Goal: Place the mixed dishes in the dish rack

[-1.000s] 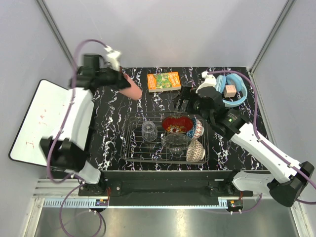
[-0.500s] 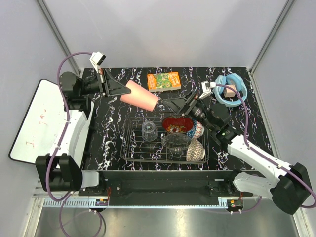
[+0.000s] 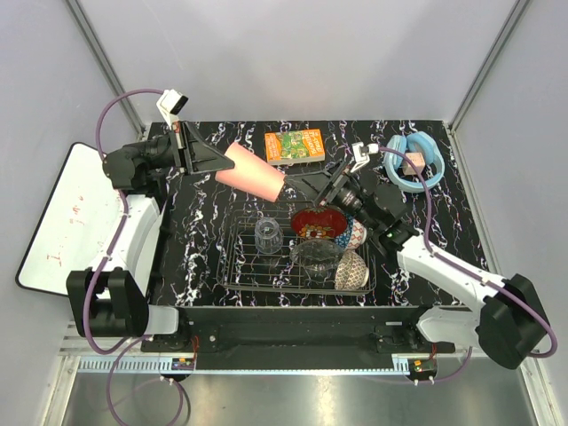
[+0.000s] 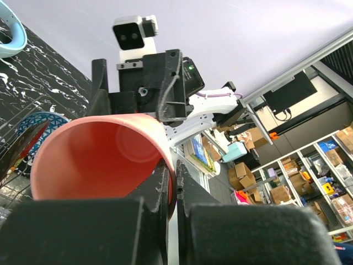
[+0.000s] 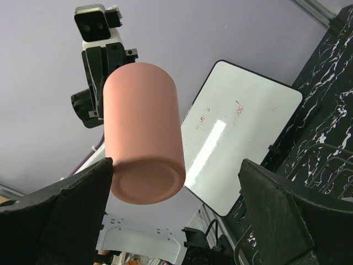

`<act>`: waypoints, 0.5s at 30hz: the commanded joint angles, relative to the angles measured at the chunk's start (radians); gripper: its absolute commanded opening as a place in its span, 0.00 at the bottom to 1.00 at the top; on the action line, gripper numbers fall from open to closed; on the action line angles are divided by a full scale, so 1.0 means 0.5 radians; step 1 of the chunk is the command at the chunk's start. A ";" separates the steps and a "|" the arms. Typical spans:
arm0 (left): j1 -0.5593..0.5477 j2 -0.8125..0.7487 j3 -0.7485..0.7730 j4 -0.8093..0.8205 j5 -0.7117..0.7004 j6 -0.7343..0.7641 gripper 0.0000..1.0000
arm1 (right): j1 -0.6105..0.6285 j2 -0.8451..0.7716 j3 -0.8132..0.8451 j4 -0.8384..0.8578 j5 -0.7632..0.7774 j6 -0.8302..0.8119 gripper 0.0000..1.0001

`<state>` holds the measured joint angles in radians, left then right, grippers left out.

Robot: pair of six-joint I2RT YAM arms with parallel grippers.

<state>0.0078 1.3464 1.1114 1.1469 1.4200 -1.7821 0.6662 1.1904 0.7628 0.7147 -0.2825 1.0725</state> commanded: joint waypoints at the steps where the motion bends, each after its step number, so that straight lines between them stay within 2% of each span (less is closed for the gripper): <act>1: -0.006 0.007 0.014 0.154 0.007 -0.029 0.00 | -0.004 0.067 0.100 0.144 -0.088 0.048 1.00; 15: -0.080 0.056 0.008 0.053 -0.005 0.094 0.00 | 0.051 0.193 0.125 0.378 -0.162 0.184 1.00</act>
<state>-0.0261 1.3674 1.1019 1.1500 1.4288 -1.7641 0.6693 1.2678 0.7792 0.8261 -0.3393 1.1484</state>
